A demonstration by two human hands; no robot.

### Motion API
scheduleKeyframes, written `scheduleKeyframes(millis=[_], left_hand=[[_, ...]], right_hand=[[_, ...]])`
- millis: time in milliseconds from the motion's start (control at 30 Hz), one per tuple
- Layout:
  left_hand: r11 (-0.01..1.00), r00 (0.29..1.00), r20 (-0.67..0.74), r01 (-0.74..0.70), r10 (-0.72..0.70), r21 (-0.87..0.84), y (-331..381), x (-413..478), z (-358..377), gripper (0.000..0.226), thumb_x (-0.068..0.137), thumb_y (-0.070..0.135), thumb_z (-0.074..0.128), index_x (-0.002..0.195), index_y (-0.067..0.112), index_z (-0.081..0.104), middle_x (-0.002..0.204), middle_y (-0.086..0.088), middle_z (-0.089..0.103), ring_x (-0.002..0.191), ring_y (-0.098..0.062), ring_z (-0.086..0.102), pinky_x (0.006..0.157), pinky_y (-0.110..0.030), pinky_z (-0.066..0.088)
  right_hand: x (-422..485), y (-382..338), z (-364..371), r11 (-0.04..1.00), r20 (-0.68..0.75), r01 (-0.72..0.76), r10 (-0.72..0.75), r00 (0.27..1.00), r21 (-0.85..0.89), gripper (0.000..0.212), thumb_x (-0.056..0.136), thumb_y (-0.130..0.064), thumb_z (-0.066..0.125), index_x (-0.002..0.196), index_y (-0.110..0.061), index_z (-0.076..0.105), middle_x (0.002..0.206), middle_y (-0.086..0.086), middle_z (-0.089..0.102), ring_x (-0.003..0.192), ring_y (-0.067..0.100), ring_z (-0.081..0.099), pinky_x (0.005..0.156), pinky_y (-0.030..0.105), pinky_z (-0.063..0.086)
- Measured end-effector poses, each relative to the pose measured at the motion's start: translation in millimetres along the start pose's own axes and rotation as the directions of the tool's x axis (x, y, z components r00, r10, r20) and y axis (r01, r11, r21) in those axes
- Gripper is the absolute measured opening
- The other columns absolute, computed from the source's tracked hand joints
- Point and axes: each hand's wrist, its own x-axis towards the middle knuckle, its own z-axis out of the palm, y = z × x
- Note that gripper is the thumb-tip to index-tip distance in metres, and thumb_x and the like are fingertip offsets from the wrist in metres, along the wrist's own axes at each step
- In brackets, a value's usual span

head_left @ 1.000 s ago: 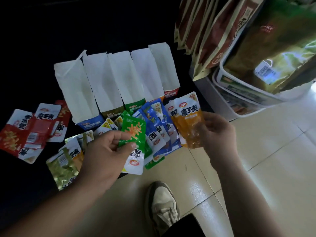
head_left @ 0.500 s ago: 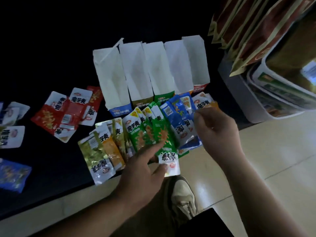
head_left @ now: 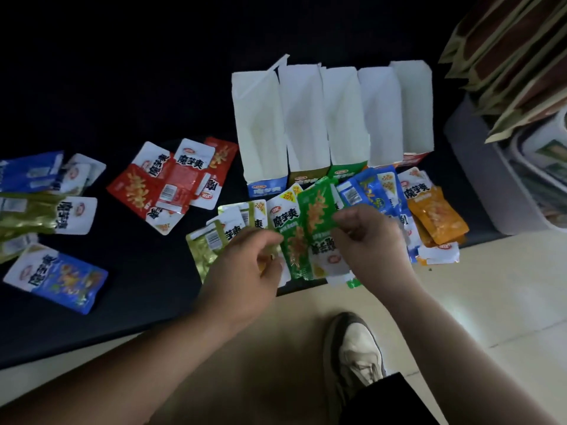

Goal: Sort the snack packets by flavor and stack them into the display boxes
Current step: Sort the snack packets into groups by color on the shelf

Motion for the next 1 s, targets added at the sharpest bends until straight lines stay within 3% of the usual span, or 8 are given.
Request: scheduleKeyframes(millis=[100, 200, 367, 467, 600, 700, 800, 1000], left_hand=[[1.0, 1.0, 0.001, 0.009, -0.009, 0.003, -15.3, -4.1, -18.7, 0.033, 0.095, 0.018, 0.07, 0.125, 0.03, 0.067, 0.115, 0.019, 0.065, 0.098, 0.004, 0.063, 0.084, -0.024, 0.055], [1.0, 1.0, 0.008, 0.017, -0.017, 0.003, -30.2, -10.4, -36.2, 0.035, 0.095, 0.018, 0.07, 0.127, 0.033, 0.065, 0.117, 0.02, 0.066, 0.099, 0.005, 0.063, 0.083, -0.025, 0.058], [0.998, 0.998, -0.006, 0.063, -0.064, -0.02, -63.9, -19.3, -69.5, 0.038, 0.097, 0.024, 0.068, 0.134, 0.031, 0.061, 0.102, 0.019, 0.067, 0.085, -0.003, 0.066, 0.08, -0.036, 0.057], [0.997, 0.995, -0.072, 0.059, -0.063, -0.046, -88.4, -26.9, -83.3, 0.036, 0.096, 0.018, 0.068, 0.129, 0.032, 0.062, 0.094, 0.016, 0.068, 0.076, -0.008, 0.066, 0.07, -0.039, 0.057], [0.996, 0.98, -0.193, 0.041, -0.056, -0.08, -111.9, -29.2, -92.5, 0.03, 0.094, 0.023, 0.068, 0.12, 0.037, 0.061, 0.093, 0.013, 0.07, 0.076, -0.005, 0.065, 0.073, -0.038, 0.057], [0.993, 0.964, -0.262, 0.077, -0.051, 0.091, -139.6, -25.9, -118.2, 0.029, 0.094, 0.027, 0.067, 0.122, 0.024, 0.069, 0.11, 0.006, 0.067, 0.091, -0.013, 0.065, 0.081, -0.038, 0.057], [0.922, 0.921, -0.388, 0.188, -0.045, 0.339, -170.5, -31.2, -150.7, 0.027, 0.088, 0.027, 0.063, 0.112, 0.018, 0.072, 0.116, -0.003, 0.064, 0.105, -0.027, 0.061, 0.085, -0.042, 0.055], [0.803, 0.871, -0.491, 0.271, 0.03, 0.53, -232.2, -39.8, -212.0, 0.051, 0.081, 0.041, 0.066, 0.127, 0.019, 0.064, 0.152, -0.01, 0.048, 0.143, -0.036, 0.041, 0.11, -0.054, 0.043]], right_hand=[[1.0, -3.0, 15.7, 0.91, -0.044, 0.143, -0.173, 0.984, -0.388, 0.015, 0.086, -0.018, 0.073, 0.101, -0.022, 0.074, 0.098, -0.002, 0.068, 0.088, 0.024, 0.067, 0.061, 0.033, 0.052], [-5.6, -2.3, 28.9, 0.809, -0.062, 0.213, -0.294, 0.954, -0.547, 0.014, 0.083, -0.023, 0.074, 0.097, -0.02, 0.074, 0.101, 0.006, 0.061, 0.092, 0.035, 0.064, 0.054, 0.031, 0.043], [-17.6, -37.0, 55.2, 0.8, 0.038, 0.402, -0.432, 0.901, -0.445, 0.01, 0.088, -0.024, 0.069, 0.097, -0.021, 0.074, 0.097, 0.001, 0.065, 0.09, 0.032, 0.066, 0.058, 0.039, 0.056], [-22.2, -72.7, 85.4, 0.839, 0.197, 0.451, -0.407, 0.892, -0.305, 0.012, 0.088, -0.032, 0.067, 0.098, -0.028, 0.073, 0.094, -0.006, 0.069, 0.084, 0.025, 0.069, 0.064, 0.041, 0.059], [-18.9, -122.7, 134.3, 0.875, 0.374, 0.433, -0.336, 0.864, -0.215, 0.034, 0.08, -0.053, 0.054, 0.102, -0.035, 0.071, 0.089, -0.012, 0.075, 0.086, 0.014, 0.072, 0.08, 0.039, 0.06], [-10.7, -158.7, 179.4, 0.89, 0.498, 0.429, -0.305, 0.812, -0.155, 0.018, 0.089, -0.038, 0.068, 0.106, -0.034, 0.073, 0.092, -0.015, 0.073, 0.089, 0.002, 0.069, 0.084, 0.028, 0.057], [-4.0, -182.0, 226.8, 0.868, 0.585, 0.48, -0.323, 0.744, -0.13, 0.022, 0.096, -0.034, 0.067, 0.117, -0.033, 0.07, 0.109, -0.016, 0.071, 0.103, 0.0, 0.066, 0.087, 0.016, 0.05], [-7.0, -191.8, 287.7, 0.774, 0.595, 0.598, -0.385, 0.705, -0.208, 0.038, 0.097, -0.031, 0.065, 0.135, -0.026, 0.063, 0.132, -0.007, 0.065, 0.121, 0.013, 0.061, 0.094, 0.027, 0.049]])
